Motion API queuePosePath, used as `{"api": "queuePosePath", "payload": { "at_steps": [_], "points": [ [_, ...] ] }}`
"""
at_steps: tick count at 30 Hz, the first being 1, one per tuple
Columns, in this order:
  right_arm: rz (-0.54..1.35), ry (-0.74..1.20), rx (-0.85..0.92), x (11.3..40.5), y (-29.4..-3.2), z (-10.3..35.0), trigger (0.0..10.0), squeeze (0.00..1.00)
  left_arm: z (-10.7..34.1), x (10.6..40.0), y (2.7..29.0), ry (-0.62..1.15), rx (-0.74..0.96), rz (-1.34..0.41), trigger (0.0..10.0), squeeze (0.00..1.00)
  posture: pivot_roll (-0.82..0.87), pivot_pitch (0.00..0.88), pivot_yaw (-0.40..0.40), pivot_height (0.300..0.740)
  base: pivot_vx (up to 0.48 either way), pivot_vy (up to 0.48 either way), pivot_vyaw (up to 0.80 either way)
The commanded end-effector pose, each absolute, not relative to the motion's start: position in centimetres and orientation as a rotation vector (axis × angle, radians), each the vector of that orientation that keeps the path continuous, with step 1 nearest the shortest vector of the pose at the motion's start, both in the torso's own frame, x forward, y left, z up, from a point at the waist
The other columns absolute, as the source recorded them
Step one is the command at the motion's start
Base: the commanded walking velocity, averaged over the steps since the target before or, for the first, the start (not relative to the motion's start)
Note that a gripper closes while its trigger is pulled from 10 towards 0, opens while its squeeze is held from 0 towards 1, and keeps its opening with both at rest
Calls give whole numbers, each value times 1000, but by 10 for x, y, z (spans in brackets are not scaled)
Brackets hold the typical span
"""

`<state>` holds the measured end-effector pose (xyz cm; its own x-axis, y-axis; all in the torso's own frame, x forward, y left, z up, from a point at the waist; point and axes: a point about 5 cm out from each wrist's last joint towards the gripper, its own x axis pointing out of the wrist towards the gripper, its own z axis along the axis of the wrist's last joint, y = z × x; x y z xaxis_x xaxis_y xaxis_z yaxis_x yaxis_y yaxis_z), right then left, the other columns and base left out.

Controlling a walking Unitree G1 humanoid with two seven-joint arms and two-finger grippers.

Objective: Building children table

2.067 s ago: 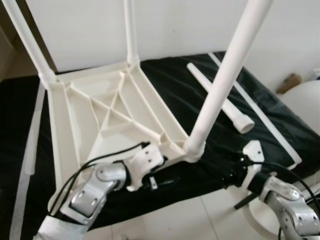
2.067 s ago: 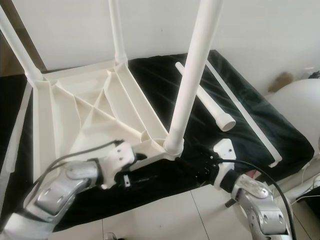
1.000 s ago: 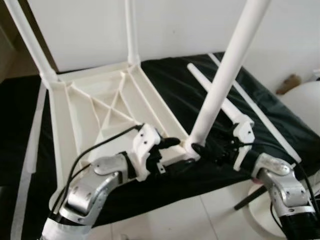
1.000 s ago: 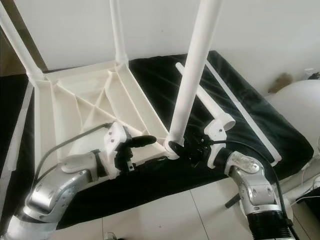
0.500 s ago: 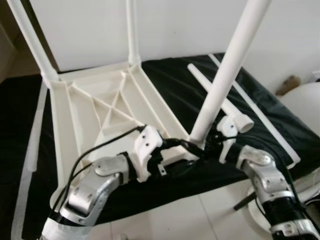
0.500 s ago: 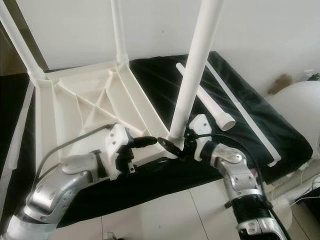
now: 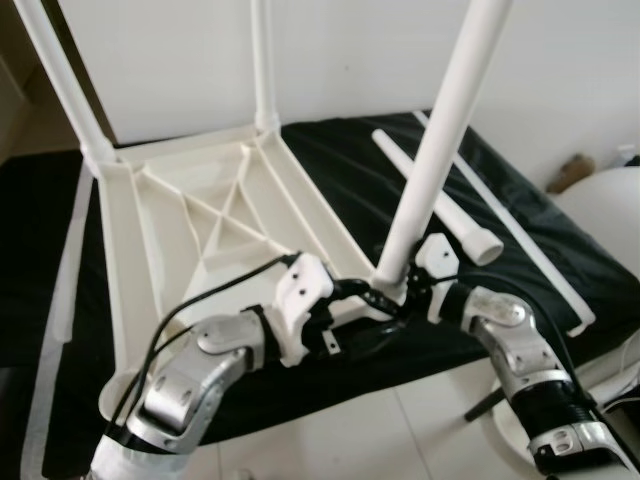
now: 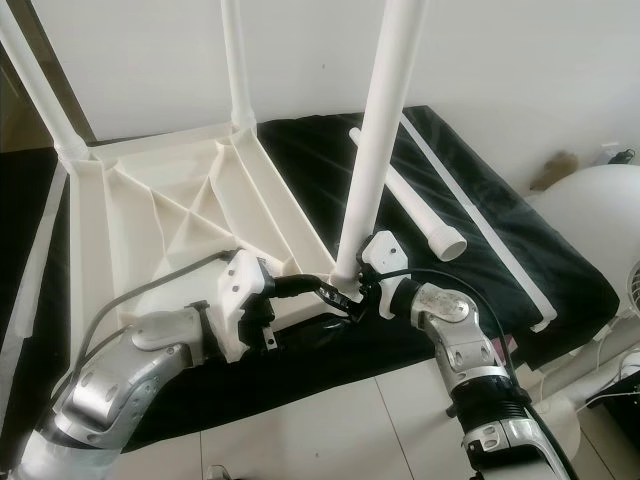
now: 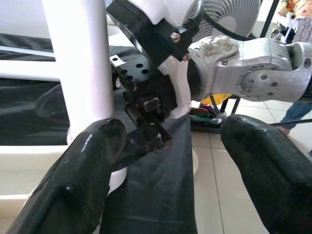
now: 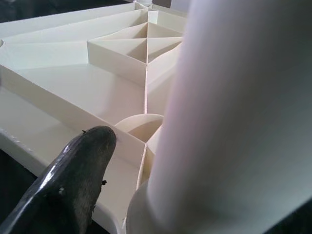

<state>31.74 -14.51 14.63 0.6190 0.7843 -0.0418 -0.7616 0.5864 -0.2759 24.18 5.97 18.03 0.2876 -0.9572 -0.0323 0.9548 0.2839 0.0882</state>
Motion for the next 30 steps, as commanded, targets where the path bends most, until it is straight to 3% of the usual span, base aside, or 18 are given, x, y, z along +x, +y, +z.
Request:
{"api": "queuePosePath", "payload": {
  "at_steps": [1, 3, 5, 6, 7, 18, 19, 20, 21, 30],
  "points": [
    [905, -101, -309, 320, -146, 148, 6078, 0, 181, 242, 57, -35, 100, -1288, 10000, 0, -3, 29, -34, 740, 0, 0, 0],
    [905, -103, -310, 320, -146, 148, 6078, 0, 181, 242, 56, -35, 101, -1288, 10000, 0, -3, 26, -34, 740, 0, 0, 0],
    [905, -104, -312, 320, -147, 148, 706, 0, 181, 242, 56, -34, 101, -1289, 10000, 0, -5, 26, -34, 740, 0, 0, 0],
    [905, -104, -312, 320, -147, 148, 706, 0, 181, 242, 56, -34, 101, -1289, 10000, 0, -5, 26, -34, 740, 0, 0, 0],
    [905, -105, -311, 320, -147, 148, 0, 0, 181, 243, 56, -34, 100, -1290, 10000, 0, -5, 26, -34, 740, 0, 0, 0],
    [866, -50, -237, 316, -155, 138, 0, 0, 181, 242, 57, -26, 99, -1288, 10000, 0, -3, 31, -38, 740, 0, 0, 0],
    [855, -43, -223, 315, -156, 136, 3725, 0, 181, 242, 58, -26, 99, -1288, 10000, 0, -4, 34, -38, 740, 0, 0, 0],
    [855, -43, -223, 315, -156, 136, 3725, 0, 181, 242, 58, -26, 99, -1288, 10000, 0, -4, 34, -38, 740, 0, 0, 0],
    [837, -34, -193, 314, -157, 135, 10000, 0, 181, 241, 58, -24, 97, -1287, 10000, 0, -6, 35, -38, 740, 0, 0, 0],
    [772, 11, -55, 312, -157, 124, 10000, 0, 181, 241, 58, -18, 90, -1293, 10000, 0, -9, 44, -33, 740, 0, 0, 0]
  ]
}}
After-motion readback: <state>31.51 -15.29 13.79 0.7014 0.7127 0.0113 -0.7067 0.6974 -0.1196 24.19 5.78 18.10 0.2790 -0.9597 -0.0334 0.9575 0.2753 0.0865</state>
